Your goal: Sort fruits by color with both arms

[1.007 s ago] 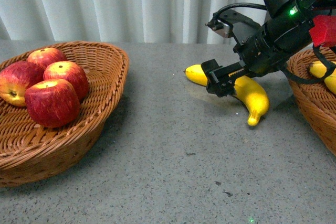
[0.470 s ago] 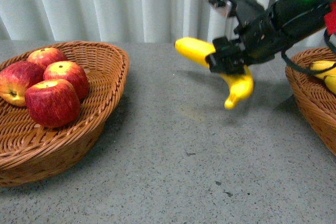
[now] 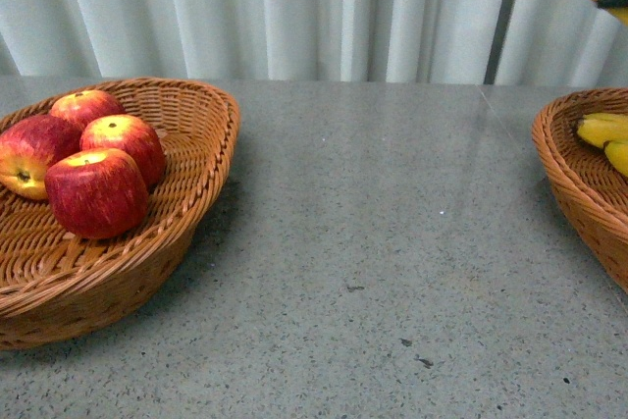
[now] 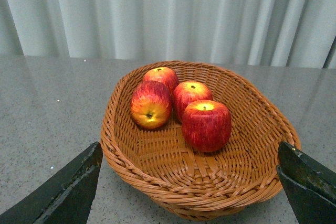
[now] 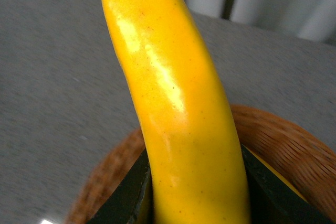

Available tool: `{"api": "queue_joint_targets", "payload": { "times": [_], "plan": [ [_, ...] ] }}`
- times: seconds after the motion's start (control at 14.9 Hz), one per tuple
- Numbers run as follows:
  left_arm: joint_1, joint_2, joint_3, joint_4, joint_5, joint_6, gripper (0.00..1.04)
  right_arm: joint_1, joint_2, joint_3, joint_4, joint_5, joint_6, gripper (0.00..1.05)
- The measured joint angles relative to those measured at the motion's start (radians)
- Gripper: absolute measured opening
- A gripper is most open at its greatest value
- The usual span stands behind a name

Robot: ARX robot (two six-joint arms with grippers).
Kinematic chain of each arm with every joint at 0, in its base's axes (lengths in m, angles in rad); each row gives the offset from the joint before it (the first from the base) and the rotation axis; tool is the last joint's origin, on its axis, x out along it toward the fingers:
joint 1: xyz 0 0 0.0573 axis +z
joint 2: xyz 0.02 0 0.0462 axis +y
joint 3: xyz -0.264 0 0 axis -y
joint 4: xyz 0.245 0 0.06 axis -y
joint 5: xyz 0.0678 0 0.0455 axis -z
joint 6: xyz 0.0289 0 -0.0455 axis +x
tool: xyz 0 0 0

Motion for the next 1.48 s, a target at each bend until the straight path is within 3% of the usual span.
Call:
{"api": "queue_joint_targets", "payload": {
  "times": [0.2, 0.34, 0.6, 0.87, 0.94, 1.01, 1.07, 1.14, 1.34, 1.48],
  "plan": [
    [0.000, 0.000, 0.000, 0.000, 0.000, 0.000, 0.98, -0.170, -0.020, -0.126, -0.012, 0.018, -0.157, 0.36],
    [0.000, 0.000, 0.000, 0.000, 0.000, 0.000, 0.98, -0.218, -0.041, -0.216, -0.019, 0.016, -0.234, 0.38],
    [0.000, 0.000, 0.000, 0.000, 0.000, 0.000, 0.98, -0.219, -0.210, -0.255, 0.078, -0.116, -0.191, 0.98],
    [0.000, 0.000, 0.000, 0.000, 0.000, 0.000, 0.98, -0.219, -0.545, -0.427, 0.205, -0.295, 0.015, 0.98],
    [0.000, 0.000, 0.000, 0.000, 0.000, 0.000, 0.98, -0.215, -0.661, -0.500, 0.233, -0.297, 0.070, 0.96],
    [0.000, 0.000, 0.000, 0.000, 0.000, 0.000, 0.98, -0.150, -0.846, -0.650, 0.336, -0.038, 0.137, 0.80],
    [0.000, 0.000, 0.000, 0.000, 0.000, 0.000, 0.98, -0.122, -1.030, -0.779, 0.256, 0.100, 0.169, 0.65],
    [0.000, 0.000, 0.000, 0.000, 0.000, 0.000, 0.98, -0.119, -1.214, -0.895, 0.173, 0.164, 0.187, 0.49],
    [0.000, 0.000, 0.000, 0.000, 0.000, 0.000, 0.98, -0.314, -1.572, -1.183, 0.186, -0.011, 0.194, 0.01],
    [0.000, 0.000, 0.000, 0.001, 0.000, 0.000, 0.98, -0.245, -1.645, -1.267, 0.178, 0.040, 0.202, 0.02]
  ]
}}
